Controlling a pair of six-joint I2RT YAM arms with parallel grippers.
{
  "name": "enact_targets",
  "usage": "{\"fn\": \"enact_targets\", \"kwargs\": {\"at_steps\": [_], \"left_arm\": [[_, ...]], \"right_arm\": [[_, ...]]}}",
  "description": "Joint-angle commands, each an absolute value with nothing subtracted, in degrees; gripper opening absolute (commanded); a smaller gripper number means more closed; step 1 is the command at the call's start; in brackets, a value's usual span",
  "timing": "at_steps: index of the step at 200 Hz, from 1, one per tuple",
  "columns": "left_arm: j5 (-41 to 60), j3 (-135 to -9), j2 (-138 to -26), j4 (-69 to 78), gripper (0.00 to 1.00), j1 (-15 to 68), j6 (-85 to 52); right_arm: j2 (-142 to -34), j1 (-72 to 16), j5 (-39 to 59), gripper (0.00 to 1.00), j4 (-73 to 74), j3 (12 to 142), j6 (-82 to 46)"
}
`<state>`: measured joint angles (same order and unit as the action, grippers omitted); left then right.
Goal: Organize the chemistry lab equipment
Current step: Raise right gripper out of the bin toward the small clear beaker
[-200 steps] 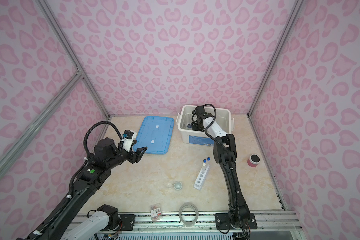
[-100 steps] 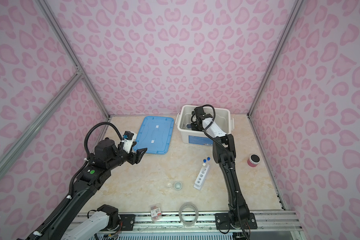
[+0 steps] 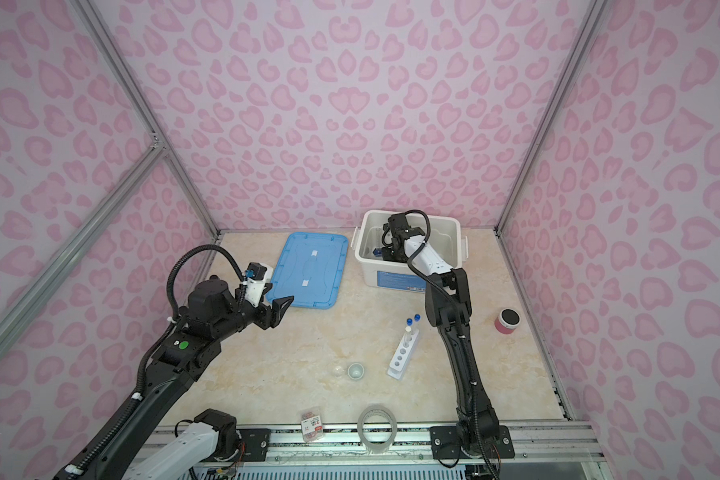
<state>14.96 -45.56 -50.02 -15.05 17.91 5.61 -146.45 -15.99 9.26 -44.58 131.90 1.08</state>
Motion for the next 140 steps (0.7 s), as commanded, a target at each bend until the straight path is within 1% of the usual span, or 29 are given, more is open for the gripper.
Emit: {"fn": "enact_targets", "kwargs": {"at_steps": [1, 51, 99, 125, 140], "left_arm": [[14.9, -45.4, -49.5, -14.3, 0.76, 17.9, 5.7], [15.4, -45.0, -48.5, -13.9, 0.76, 17.9, 5.7], [16.5, -45.5, -47.9, -13.6, 0.76, 17.9, 6.4], [17.5, -46.0, -47.8, -13.8, 0.76, 17.9, 7.2], [17.9, -46.1, -47.7, -13.8, 0.76, 17.9, 7.7]], "right_arm": [[-144.4, -16.1, 8.9, 0.28, -45.7, 131.7, 1.9], [-139.0, -16.1, 8.7, 0.34, -47.0, 131.1, 2.6], [-131.4, -16.4, 8.5, 0.34, -46.2, 125.5, 3.1], [-122.6, -17.4, 6.6, 0.35, -44.7, 119.0, 3.7], [-118.2, -18.5, 4.0, 0.36, -46.5, 117.2, 4.6]]}}
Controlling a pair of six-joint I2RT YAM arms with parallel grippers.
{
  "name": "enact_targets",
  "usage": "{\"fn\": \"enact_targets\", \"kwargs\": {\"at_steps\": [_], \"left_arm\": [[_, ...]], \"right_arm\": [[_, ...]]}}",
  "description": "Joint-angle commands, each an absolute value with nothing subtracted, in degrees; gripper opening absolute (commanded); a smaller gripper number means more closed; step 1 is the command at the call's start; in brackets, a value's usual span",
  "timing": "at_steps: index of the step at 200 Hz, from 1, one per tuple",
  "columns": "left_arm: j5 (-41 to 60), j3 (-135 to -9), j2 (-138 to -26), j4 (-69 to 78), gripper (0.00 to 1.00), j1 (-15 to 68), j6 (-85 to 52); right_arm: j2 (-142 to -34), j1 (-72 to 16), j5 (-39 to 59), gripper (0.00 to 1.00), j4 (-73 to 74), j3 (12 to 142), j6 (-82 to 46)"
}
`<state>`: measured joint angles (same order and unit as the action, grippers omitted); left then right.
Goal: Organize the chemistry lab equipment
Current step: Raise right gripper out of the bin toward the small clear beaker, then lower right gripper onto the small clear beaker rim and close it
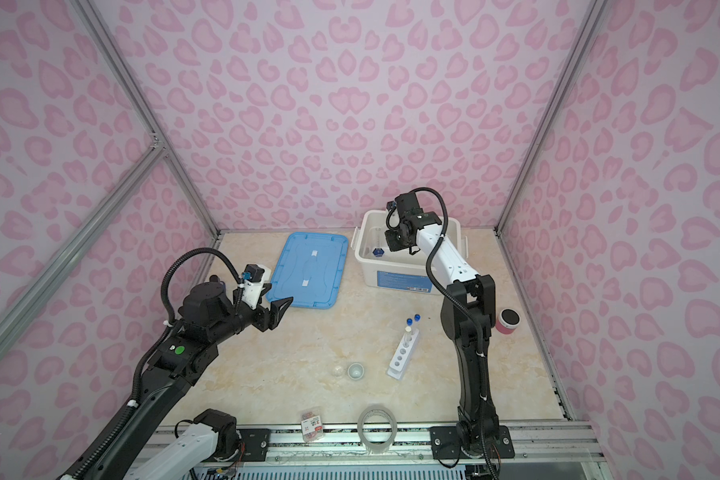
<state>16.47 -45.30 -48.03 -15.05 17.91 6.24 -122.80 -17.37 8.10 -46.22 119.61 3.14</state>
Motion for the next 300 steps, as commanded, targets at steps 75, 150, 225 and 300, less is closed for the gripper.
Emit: {"fn": "enact_targets", "kwargs": {"at_steps": [75, 150, 225, 300], "left_arm": [[21.1, -44.7, -47.6, -12.5, 0.76, 17.9, 7.9], [21.9, -42.7, -47.6, -10.8, 0.76, 17.9, 7.6], [21.4, -42.3, -46.6, -10.7, 0.76, 17.8, 7.4], [20.8, -41.9, -45.5, -10.6, 0.76, 17.8, 7.3]], "right_arm": [[-97.8, -28.0, -1.7, 0.39, -52.3, 102.9, 7.1], [-88.3, -41.4, 5.9, 0.40, -49.6, 82.6, 2.7], [-97.4, -51.8, 10.0, 0.41, -44.9, 77.3, -2.9], [-104.0, -55.4, 13.3, 0.42, -41.6, 76.0, -3.8]]}}
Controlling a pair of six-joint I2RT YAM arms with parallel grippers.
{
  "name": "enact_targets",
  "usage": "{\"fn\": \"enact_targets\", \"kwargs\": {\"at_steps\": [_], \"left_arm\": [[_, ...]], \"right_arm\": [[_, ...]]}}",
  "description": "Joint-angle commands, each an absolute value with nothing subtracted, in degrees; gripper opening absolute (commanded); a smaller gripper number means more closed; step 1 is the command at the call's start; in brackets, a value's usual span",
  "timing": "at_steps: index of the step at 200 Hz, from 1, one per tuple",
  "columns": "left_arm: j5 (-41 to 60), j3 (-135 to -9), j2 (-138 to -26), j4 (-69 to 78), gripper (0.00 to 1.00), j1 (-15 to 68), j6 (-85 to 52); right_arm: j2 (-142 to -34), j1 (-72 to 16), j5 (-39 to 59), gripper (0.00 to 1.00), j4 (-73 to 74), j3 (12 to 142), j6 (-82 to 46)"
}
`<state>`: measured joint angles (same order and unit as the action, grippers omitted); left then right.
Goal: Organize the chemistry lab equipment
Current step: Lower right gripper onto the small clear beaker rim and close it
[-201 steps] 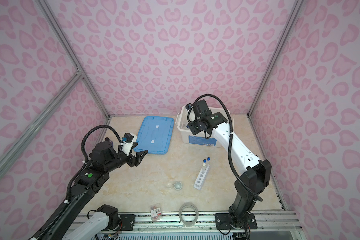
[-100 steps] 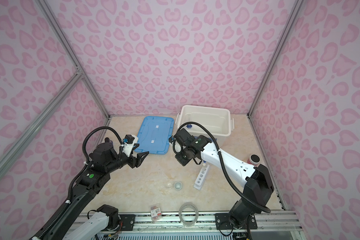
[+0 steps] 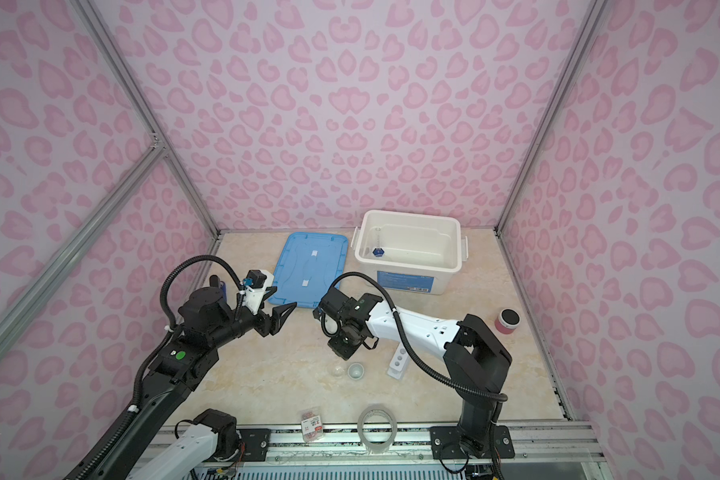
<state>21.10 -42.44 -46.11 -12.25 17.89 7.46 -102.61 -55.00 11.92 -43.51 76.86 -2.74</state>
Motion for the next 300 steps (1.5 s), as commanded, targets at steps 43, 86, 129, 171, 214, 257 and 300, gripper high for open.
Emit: {"fn": "enact_targets", "kwargs": {"at_steps": [43, 86, 129, 171, 214, 257, 300], "left_arm": [[21.4, -42.3, -46.2, -10.5, 0.75, 17.8, 7.3], [21.3, -42.1, -45.9, -10.4, 0.75, 17.9, 7.4], [21.4, -42.3, -46.1, -10.5, 0.75, 17.9, 7.5], [21.3, -42.1, -45.7, -10.5, 0.75, 17.8, 7.6], [21.4, -42.1, -45.8, -10.7, 0.75, 17.8, 7.6], [21.1, -42.0, -45.7, -10.8, 0.75, 17.8, 7.6], [21.0, -42.0, -45.9, -10.8, 0.75, 17.8, 7.6]], "right_arm": [[-105.9, -55.9, 14.0, 0.42, -40.6, 75.3, -4.6], [-107.2, -56.3, 14.1, 0.41, -40.7, 76.0, -4.7], [-107.4, -56.4, 14.0, 0.41, -41.0, 76.2, -4.7], [-107.7, -56.5, 13.6, 0.41, -41.4, 76.6, -4.7], [-108.3, -56.8, 13.4, 0.40, -41.4, 76.4, -4.7], [-109.1, -57.0, 12.9, 0.37, -41.0, 76.1, -4.7], [-109.9, -57.2, 11.9, 0.31, -41.2, 76.0, -4.6]]}}
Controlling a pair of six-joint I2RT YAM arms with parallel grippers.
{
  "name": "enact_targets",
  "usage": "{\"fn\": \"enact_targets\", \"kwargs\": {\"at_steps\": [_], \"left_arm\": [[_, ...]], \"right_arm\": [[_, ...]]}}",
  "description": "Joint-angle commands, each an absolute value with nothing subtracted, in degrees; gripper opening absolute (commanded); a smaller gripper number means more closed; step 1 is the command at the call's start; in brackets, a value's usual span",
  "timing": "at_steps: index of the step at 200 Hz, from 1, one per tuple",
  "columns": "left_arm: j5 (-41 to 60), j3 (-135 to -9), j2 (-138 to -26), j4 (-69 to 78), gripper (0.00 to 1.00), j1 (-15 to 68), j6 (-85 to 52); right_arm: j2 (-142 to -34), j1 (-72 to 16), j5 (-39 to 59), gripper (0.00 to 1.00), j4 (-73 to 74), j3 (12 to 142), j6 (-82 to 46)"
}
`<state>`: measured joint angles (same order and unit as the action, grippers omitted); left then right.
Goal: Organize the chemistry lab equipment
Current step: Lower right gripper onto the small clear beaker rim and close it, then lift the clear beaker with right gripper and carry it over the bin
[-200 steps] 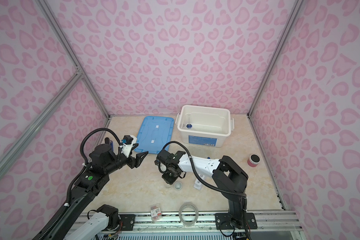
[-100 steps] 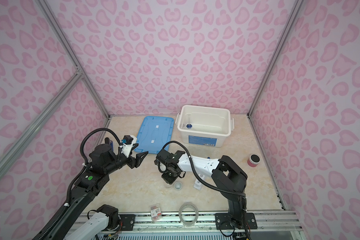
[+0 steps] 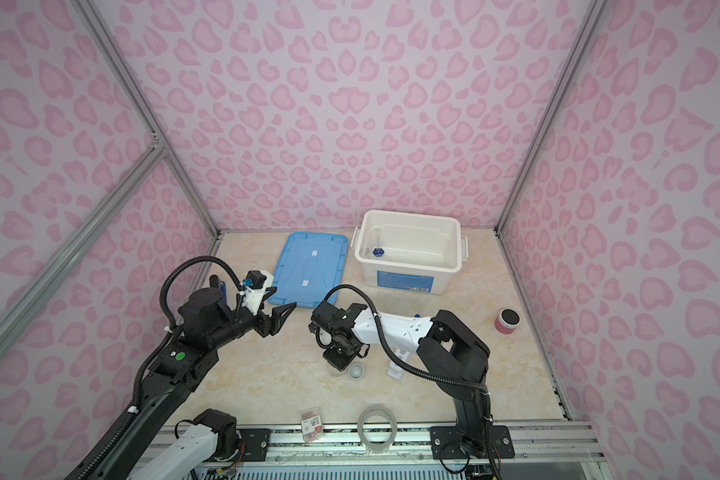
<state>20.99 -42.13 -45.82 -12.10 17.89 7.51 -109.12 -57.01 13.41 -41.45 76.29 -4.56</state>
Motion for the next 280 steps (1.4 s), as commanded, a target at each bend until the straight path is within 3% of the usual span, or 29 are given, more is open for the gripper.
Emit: {"fn": "enact_targets", "kwargs": {"at_steps": [1, 138, 280], "left_arm": [[21.0, -42.0, -45.8, -10.9, 0.75, 17.8, 7.6], [21.1, -42.1, -46.8, -10.9, 0.75, 17.9, 7.6], [20.9, -42.2, -46.9, -11.1, 0.75, 17.9, 7.8]], "right_arm": [[-109.9, -57.2, 11.9, 0.31, -41.2, 76.0, -4.6], [-109.7, -57.3, 9.4, 0.12, -41.6, 76.3, -4.7], [-105.4, -53.1, 9.1, 0.09, -49.9, 83.6, -1.0]]}}
